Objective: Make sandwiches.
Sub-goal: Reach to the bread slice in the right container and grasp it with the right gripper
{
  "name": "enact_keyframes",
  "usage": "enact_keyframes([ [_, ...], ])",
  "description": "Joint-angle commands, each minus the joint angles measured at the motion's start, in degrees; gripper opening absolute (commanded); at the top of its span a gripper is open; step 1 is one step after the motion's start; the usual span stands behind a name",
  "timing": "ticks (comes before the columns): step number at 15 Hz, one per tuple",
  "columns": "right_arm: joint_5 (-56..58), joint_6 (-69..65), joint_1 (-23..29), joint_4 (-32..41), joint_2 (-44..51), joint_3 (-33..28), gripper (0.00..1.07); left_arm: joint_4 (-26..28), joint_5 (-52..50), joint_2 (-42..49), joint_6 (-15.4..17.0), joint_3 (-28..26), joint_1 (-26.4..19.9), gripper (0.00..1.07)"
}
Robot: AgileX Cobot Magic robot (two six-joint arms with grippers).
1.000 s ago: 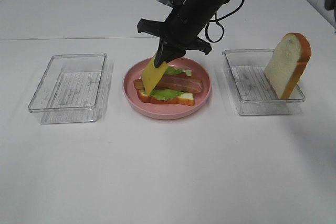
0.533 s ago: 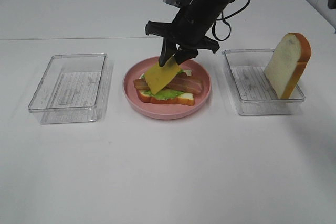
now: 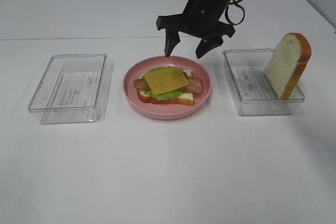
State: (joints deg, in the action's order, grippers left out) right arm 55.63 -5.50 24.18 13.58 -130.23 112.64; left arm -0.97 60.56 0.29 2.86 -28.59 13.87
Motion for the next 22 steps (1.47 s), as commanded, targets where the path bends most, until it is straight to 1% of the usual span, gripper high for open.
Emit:
enact_keyframes([
  [1,0.6,-1.6,-0.1,-6.3,3.2,-0.3,0.74,0.0,-0.6,1.2,-0.2,0.1,0.1,0.79],
  [5,3.6,-5.5,-0.3,-19.5,9.1,-0.3,0.74,0.0,-0.6,1.2,-0.2,0.1,0.1,0.79],
  [6,4.9,-5.6,-0.6,-20.9,9.9,-0.3,0.74,0.0,-0.6,1.2,-0.2,0.1,0.1,0.79],
  [7,6.8,-5.7,-2.1,-21.8,10.5,-0.3,0.74,0.0,-0.6,1.2,-0.2,0.1,0.1,0.79],
  [12,15.3,-5.4,-12.9,-21.7,11.8,-0.3,0.74,0.0,-0.6,1.2,-0.2,0.1,0.1,0.79],
  [14,17.7,-5.1,-16.4,-21.5,11.8,-0.3,0.74,0.0,-0.6,1.2,-0.2,0.1,0.1,0.79],
  [16,18.3,-3.8,-18.2,-20.5,11.8,-0.3,0.74,0.0,-0.6,1.2,-0.2,0.1,0.1,0.79],
  [17,18.3,-1.9,-20.1,-16.4,11.8,-0.4,0.74,0.0,-0.6,1.2,-0.2,0.1,0.1,0.79],
  [18,18.3,-1.3,-20.7,-14.4,11.6,-0.7,0.74,0.0,-0.6,1.2,-0.2,0.1,0.1,0.79],
  [19,18.3,-0.9,-21.3,-13.6,11.6,-0.9,0.74,0.0,-0.6,1.2,-0.2,0.1,0.1,0.79],
  [22,18.3,1.1,-21.3,-13.2,11.6,-4.4,0.74,0.0,-0.6,1.2,-0.2,0.1,0.1,0.79],
])
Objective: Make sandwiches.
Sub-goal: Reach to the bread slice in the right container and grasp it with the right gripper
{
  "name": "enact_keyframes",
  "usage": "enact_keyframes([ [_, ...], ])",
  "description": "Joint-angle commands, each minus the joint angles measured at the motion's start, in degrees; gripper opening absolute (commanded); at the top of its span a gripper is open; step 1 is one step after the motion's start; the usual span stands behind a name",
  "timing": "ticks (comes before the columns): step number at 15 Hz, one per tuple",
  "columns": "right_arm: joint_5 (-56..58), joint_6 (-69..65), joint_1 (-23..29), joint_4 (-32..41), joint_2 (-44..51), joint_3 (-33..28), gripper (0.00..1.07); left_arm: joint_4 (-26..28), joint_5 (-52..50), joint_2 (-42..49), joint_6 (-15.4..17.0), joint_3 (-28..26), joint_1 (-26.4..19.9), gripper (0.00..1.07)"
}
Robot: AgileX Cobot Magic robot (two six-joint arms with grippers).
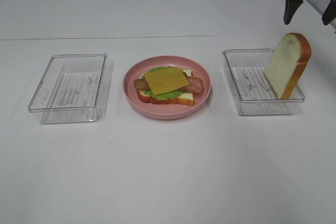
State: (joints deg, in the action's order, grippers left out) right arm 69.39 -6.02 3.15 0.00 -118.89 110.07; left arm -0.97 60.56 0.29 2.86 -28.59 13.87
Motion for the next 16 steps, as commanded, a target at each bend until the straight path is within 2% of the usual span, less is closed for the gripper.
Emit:
enact_keyframes([
  [1,3.7,1.9,-0.2,0.7,0.2,-3.0,0.74,0.0,-0.6,1.2,-0.2,0.1,0.1,0.79],
  [7,-0.6,3.7,-0.2,0.0,-4.6,-3.8,0.73,0.0,-0.6,1.2,-0.2,0.1,0.1,0.79],
  [9,-1.8,3.9,-0.2,0.3,-5.5,-3.8,0.69,0.0,-0.6,1.2,-0.2,0.1,0.1,0.79],
  [11,-2.4,3.9,-0.2,0.0,-6.1,-3.8,0.57,0.0,-0.6,1.2,-0.2,0.1,0.1,0.79],
  [12,-2.4,3.8,-0.2,0.0,-6.1,-3.8,0.39,0.0,-0.6,1.2,-0.2,0.1,0.1,0.79],
  [13,-2.3,3.2,-0.2,0.0,-6.1,-3.8,0.27,0.0,-0.6,1.2,-0.2,0.1,0.1,0.79],
  [14,-2.3,3.0,-0.2,0.0,-6.1,-3.8,0.19,0.0,-0.6,1.2,-0.2,0.1,0.1,0.79],
  [15,-2.1,3.0,-0.2,0.0,-6.1,-3.8,0.07,0.0,-0.6,1.2,-0.2,0.1,0.1,0.79],
  [16,-1.8,3.0,-0.2,0.3,-6.1,-3.8,0.00,0.0,-0.6,1.2,-0.2,0.1,0.1,0.79],
])
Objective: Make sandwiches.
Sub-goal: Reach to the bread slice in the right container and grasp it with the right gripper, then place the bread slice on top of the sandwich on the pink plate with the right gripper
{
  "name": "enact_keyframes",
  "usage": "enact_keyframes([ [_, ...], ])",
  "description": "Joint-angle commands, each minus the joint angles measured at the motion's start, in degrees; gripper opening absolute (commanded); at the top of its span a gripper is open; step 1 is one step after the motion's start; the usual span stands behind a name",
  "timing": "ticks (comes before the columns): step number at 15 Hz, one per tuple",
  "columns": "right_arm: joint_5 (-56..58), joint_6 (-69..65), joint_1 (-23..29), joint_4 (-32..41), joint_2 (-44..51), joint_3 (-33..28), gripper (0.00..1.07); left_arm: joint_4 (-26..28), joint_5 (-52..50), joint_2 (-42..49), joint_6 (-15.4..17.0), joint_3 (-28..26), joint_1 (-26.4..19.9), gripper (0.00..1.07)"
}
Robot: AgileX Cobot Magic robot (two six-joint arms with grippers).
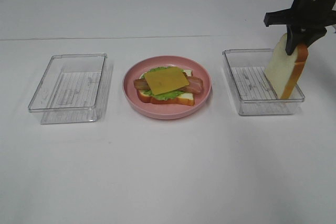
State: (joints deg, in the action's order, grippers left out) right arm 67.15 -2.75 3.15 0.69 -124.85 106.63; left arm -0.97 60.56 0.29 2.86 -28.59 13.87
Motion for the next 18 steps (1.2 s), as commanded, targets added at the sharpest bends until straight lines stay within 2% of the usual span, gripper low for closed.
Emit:
enact_keyframes([
  [1,0.7,-0.3,-0.2,-0.3,-0.1,-0.2,0.00,0.0,-0.6,1.2,-0.2,0.1,0.1,0.79],
  [4,0.5,-0.7,-0.2,0.5,1.9,-0.2,0.00,0.0,-0.6,1.2,-0.2,0.1,0.1,0.79],
  [6,0.5,-0.6,-0.2,4.4,4.9,-0.2,0.00,0.0,-0.6,1.2,-0.2,0.1,0.1,0.79],
  [10,-0.3,1.8,-0.1,17.1,8.5,-0.2,0.00,0.0,-0.6,1.2,-0.2,0.1,0.1,0.79],
  [14,-0.1,7.4,0.3,34.1,8.5,-0.3,0.00,0.0,-0.6,1.2,-0.2,0.1,0.1,0.79],
  [16,-1.4,9.1,3.6,38.4,8.1,-0.3,0.00,0.0,-0.6,1.2,-0.2,0.1,0.1,0.79],
  [18,-3.8,8.4,7.5,39.4,6.6,-0.3,0.00,0.0,-0.6,1.2,-0.2,0.1,0.1,0.79],
])
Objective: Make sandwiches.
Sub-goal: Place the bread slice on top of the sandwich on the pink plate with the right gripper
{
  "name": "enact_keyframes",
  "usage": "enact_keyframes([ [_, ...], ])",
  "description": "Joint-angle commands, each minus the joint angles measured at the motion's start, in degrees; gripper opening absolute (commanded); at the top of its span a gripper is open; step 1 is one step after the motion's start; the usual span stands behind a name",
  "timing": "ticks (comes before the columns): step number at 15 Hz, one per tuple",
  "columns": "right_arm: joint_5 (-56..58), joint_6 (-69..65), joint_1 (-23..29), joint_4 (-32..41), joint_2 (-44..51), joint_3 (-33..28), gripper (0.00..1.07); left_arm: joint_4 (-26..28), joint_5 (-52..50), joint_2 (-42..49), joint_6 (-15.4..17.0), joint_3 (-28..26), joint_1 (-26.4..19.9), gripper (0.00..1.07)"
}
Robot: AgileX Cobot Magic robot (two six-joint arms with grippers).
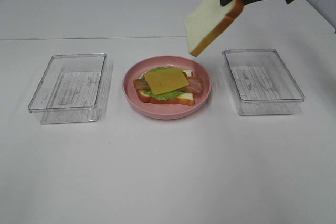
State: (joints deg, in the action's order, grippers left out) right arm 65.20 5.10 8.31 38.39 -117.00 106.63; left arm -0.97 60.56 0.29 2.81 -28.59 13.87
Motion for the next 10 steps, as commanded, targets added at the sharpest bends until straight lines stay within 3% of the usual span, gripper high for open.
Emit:
enact_keyframes([
  [1,-2.5,0.3,4.0,3.3,-2.6,-0.3,0.00,0.0,-0.6,1.2,-0.1,0.1,0.1,0.79],
  [4,-4.5,2.3,7.4,10.5,-8.0,-0.3,0.00,0.0,-0.6,1.2,-0.1,0.1,0.1,0.79],
  [10,-6.6,2.4,7.8,15.5,-14.6,-0.3,0.00,0.0,-0.6,1.2,-0.1,0.1,0.1,0.79],
])
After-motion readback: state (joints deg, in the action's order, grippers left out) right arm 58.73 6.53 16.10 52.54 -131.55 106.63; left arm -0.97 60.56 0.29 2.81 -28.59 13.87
